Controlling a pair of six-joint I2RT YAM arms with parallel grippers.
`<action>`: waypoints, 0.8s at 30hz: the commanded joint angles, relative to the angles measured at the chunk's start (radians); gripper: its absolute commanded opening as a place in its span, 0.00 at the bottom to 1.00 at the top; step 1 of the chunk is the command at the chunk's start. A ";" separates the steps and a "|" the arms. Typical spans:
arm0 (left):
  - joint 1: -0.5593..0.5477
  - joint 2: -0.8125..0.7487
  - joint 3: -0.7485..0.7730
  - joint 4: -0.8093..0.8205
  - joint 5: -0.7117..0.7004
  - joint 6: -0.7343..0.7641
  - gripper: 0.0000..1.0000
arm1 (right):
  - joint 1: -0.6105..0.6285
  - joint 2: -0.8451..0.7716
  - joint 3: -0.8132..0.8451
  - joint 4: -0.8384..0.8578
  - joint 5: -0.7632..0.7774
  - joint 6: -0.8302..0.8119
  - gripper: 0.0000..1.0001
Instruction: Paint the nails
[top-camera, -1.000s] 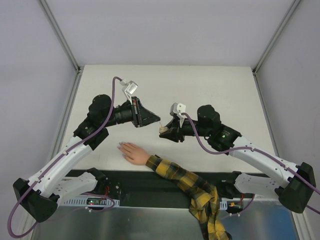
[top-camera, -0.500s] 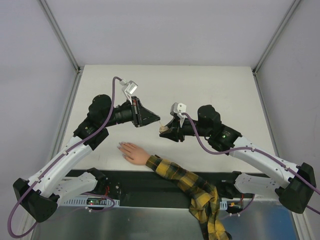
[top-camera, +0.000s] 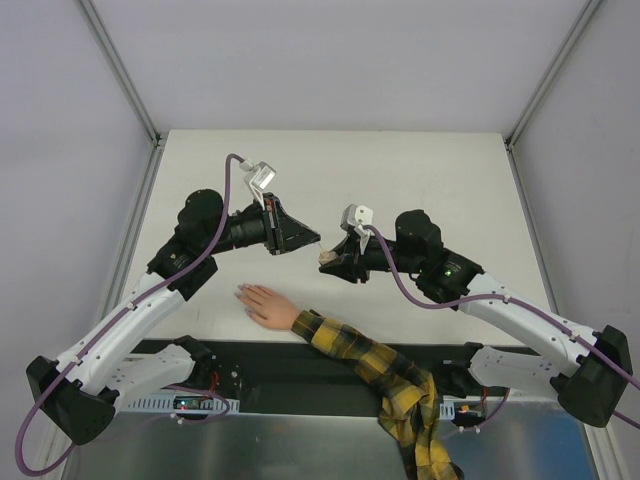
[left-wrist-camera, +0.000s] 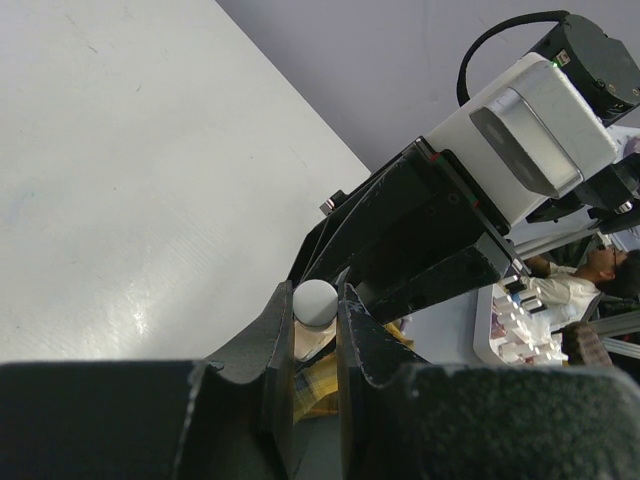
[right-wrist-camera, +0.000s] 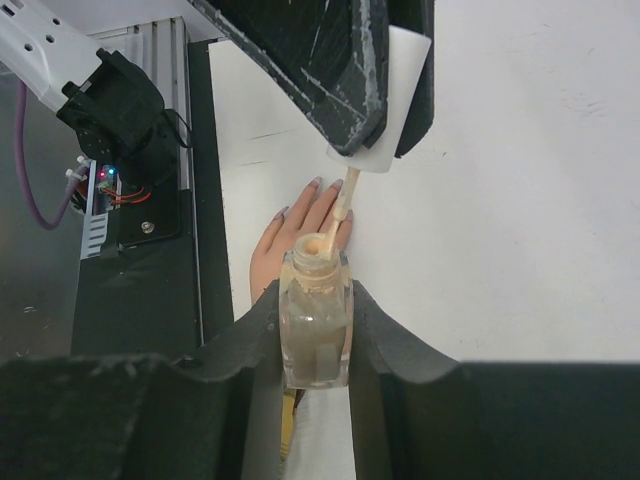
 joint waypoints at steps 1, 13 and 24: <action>-0.008 -0.022 -0.004 0.040 0.013 0.018 0.00 | 0.005 -0.033 0.014 0.073 0.001 -0.017 0.00; -0.008 -0.011 -0.004 0.040 0.027 0.010 0.00 | 0.005 -0.026 0.017 0.073 -0.004 -0.016 0.00; -0.008 -0.002 -0.012 0.040 0.033 0.005 0.00 | 0.005 -0.026 0.015 0.073 -0.005 -0.016 0.00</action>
